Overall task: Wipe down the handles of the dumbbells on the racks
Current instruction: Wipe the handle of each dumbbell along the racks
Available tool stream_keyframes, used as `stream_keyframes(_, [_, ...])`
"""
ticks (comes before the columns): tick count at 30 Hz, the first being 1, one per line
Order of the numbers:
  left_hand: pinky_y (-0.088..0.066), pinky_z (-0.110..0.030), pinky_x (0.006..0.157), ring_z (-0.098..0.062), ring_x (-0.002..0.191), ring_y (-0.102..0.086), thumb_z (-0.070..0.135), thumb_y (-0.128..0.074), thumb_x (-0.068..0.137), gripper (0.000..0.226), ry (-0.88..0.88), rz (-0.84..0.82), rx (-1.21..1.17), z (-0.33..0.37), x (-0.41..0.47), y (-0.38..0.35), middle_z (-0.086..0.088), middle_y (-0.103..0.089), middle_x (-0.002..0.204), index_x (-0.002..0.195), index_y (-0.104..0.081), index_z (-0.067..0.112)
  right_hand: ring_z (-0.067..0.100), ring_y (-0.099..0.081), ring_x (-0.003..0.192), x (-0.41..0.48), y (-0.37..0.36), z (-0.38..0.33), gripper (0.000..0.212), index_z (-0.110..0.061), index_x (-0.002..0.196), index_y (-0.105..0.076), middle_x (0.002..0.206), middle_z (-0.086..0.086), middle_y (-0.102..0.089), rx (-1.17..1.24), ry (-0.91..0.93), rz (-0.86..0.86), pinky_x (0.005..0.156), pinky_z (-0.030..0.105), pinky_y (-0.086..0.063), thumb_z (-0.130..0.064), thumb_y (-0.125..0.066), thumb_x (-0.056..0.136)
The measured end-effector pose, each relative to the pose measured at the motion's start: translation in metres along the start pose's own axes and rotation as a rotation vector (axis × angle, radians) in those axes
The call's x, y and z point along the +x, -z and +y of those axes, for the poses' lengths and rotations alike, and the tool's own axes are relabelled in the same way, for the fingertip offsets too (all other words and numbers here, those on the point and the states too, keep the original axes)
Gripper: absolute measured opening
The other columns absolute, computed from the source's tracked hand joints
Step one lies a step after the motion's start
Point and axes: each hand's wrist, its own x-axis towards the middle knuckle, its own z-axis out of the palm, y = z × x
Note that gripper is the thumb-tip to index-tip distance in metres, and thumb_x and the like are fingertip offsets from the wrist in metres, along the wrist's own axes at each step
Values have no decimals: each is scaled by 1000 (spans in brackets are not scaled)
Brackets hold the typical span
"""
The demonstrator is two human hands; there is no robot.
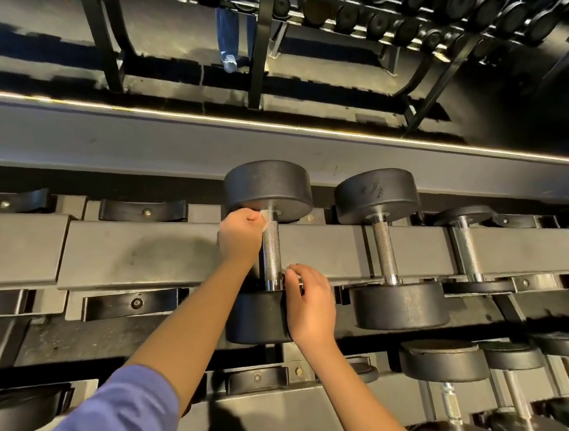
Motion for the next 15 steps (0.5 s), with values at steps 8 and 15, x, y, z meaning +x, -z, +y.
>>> stream_keyframes(8, [-45,-24,59,-9,49,-53,22,-59,84,35,36,-204,46,-11,-30,12,2,-58,46,57,-65,1,11,-52,103,-2,1,1,22,-15,105,-67,105,-4,-66,43,14,10,90,22,-37,-25,-50,98])
stream_keyframes(15, [-45,-31,68,-23,72,-56,23,-62,89,28,-13,-106,90,-4,-25,11,-4,-61,65,63,-65,13,10,-51,108,-1,3,-4,26,-17,109,-67,111,-4,-65,63,-68,-12,96,27,-38,-28,-45,98])
